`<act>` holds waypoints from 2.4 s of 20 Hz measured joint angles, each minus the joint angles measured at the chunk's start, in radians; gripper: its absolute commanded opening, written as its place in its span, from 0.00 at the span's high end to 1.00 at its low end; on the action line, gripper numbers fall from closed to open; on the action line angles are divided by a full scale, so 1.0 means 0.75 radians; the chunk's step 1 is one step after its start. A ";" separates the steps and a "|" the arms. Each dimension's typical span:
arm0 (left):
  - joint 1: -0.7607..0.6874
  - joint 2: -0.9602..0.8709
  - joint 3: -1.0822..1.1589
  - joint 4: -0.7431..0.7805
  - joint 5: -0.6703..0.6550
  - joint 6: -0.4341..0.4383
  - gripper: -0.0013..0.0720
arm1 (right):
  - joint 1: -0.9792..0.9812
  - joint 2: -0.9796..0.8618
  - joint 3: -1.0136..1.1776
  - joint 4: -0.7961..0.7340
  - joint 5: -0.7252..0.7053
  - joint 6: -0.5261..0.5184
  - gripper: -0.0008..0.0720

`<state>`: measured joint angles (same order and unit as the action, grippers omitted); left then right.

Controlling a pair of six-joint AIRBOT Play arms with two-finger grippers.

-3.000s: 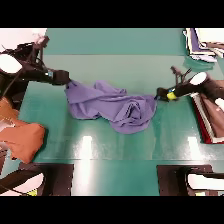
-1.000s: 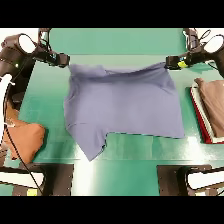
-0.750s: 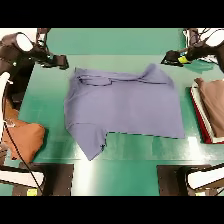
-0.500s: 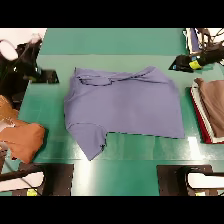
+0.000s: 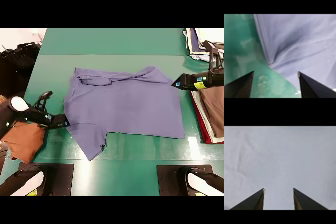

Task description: Fold the shirts.

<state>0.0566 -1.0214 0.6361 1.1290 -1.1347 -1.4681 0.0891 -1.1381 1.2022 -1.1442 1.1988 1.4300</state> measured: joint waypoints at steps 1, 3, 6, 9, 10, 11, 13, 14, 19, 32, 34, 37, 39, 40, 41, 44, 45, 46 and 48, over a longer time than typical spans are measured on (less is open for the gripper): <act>0.000 0.010 -0.034 -0.030 0.033 0.000 0.10 | 0.000 0.022 -0.020 -0.001 -0.004 0.000 0.42; 0.001 0.022 -0.082 -0.097 0.106 0.005 0.10 | 0.000 0.064 -0.047 0.001 -0.015 0.000 0.42; 0.001 0.026 -0.116 -0.185 0.175 0.033 0.11 | 0.000 0.106 -0.064 0.001 -0.024 0.000 0.42; 0.001 0.022 -0.140 -0.230 0.211 0.050 0.18 | 0.000 0.129 -0.071 0.001 -0.024 0.001 0.42; 0.001 0.021 -0.148 -0.241 0.219 0.051 0.47 | 0.000 0.132 -0.072 0.001 -0.024 0.002 0.42; 0.001 0.019 -0.156 -0.241 0.225 0.055 0.70 | 0.000 0.136 -0.073 0.001 -0.023 0.007 0.42; 0.001 0.020 -0.158 -0.253 0.234 0.068 0.95 | -0.003 0.139 -0.074 0.002 -0.015 0.014 0.42; 0.001 0.020 -0.153 -0.254 0.233 0.075 0.95 | -0.011 0.140 -0.074 0.001 0.000 0.017 0.42; 0.001 0.022 -0.042 -0.259 0.182 0.108 0.95 | -0.187 0.193 -0.193 -0.064 0.164 0.025 0.42; 0.001 0.021 0.123 -0.296 0.112 0.151 0.95 | -0.845 0.208 -0.954 0.056 0.153 0.036 0.39; 0.001 0.021 0.125 -0.297 0.111 0.152 0.95 | -0.791 0.173 -0.969 0.131 0.097 0.037 0.50; 0.001 0.021 0.126 -0.298 0.111 0.153 0.95 | -0.690 0.122 -0.952 0.152 -0.002 0.037 0.97; 0.001 0.035 0.129 -0.296 0.112 0.153 0.95 | -0.618 0.100 -0.907 0.141 -0.035 0.026 0.97; 0.001 0.055 0.132 -0.292 0.115 0.151 0.95 | -0.582 0.099 -0.873 0.138 -0.045 0.019 0.97; 0.001 0.085 0.144 -0.278 0.115 0.146 0.95 | -0.548 0.111 -0.833 0.142 -0.042 0.011 0.97; 0.001 0.207 0.268 -0.192 0.085 0.099 0.95 | -0.459 0.200 -0.642 0.154 -0.018 0.001 0.97; 0.001 0.246 0.341 -0.161 0.072 0.083 0.95 | -0.437 0.238 -0.562 0.159 -0.012 -0.001 0.97; 0.001 0.284 0.436 -0.131 0.054 0.072 0.95 | -0.421 0.280 -0.461 0.161 -0.009 -0.003 0.97; 0.001 0.338 0.663 -0.087 0.033 0.057 0.95 | -0.402 0.352 -0.243 0.161 -0.009 -0.005 0.97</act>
<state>0.0574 -0.7677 1.1336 1.0634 -1.1103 -1.4254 -0.2123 -0.8738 1.0199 -1.0233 1.1923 1.4265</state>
